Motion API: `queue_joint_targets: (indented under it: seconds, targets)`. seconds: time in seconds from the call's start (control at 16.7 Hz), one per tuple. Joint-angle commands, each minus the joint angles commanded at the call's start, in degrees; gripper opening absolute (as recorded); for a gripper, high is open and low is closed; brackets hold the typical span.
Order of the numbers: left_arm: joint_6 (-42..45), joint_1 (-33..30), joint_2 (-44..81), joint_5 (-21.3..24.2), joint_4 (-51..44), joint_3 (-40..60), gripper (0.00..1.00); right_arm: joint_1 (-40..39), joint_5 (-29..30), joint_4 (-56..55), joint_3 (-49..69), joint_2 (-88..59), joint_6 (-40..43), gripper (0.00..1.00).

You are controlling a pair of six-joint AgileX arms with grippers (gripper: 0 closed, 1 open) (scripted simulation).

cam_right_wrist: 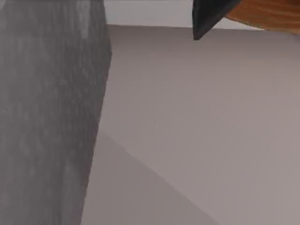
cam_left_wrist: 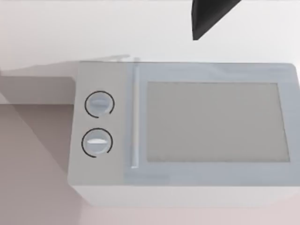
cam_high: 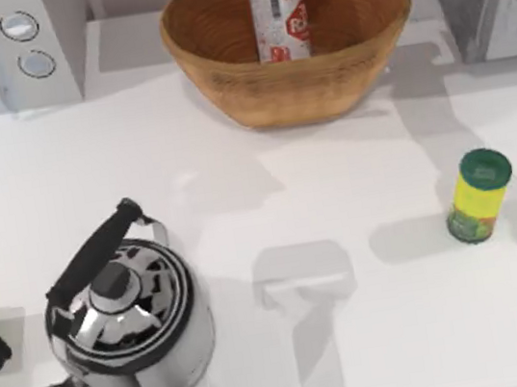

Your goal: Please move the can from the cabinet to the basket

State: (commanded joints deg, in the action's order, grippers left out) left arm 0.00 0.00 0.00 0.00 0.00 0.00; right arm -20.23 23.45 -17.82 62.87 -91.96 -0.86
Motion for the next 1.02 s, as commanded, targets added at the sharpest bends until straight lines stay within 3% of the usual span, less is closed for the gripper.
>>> queue_joint_targets:
  seconds: [0.6, 1.02]
  targets:
    - [0.00, 0.00, 0.00, 0.00, 0.00, 0.00, 1.00, 16.39, -16.36, 16.49, -41.78, 64.57, 0.44, 1.00]
    - [0.00, 0.00, 0.00, 0.00, 0.00, 0.00, 1.00, 20.04, -22.87, 18.00, -60.94, 89.62, 0.78, 1.00]
